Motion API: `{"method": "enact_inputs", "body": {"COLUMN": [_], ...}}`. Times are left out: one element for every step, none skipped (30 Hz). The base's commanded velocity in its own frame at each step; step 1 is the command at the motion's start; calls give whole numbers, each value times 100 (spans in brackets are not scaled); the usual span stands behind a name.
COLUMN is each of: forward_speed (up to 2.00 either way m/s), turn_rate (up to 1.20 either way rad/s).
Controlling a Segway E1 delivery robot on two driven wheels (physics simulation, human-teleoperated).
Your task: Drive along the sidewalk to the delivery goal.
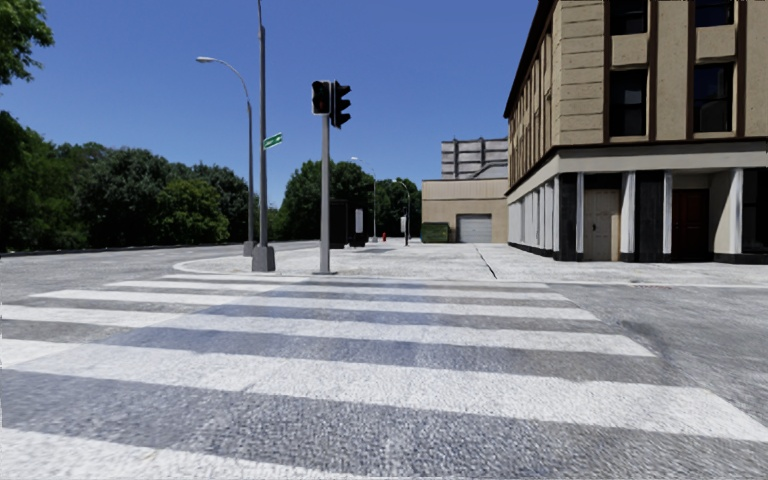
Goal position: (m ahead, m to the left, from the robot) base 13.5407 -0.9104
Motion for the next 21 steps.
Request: {"method": "enact_inputs", "body": {"forward_speed": [200, 200, 200, 200, 200, 200, 200, 200, 200, 200, 200, 200, 200, 200, 200, 200, 200, 200, 200, 200, 200], "turn_rate": [0, 0, 0, 0, 0, 0, 0, 0, 0, 0, 0, 0, 0, 0, 0, 0, 0, 0, 0, 0, 0]}}
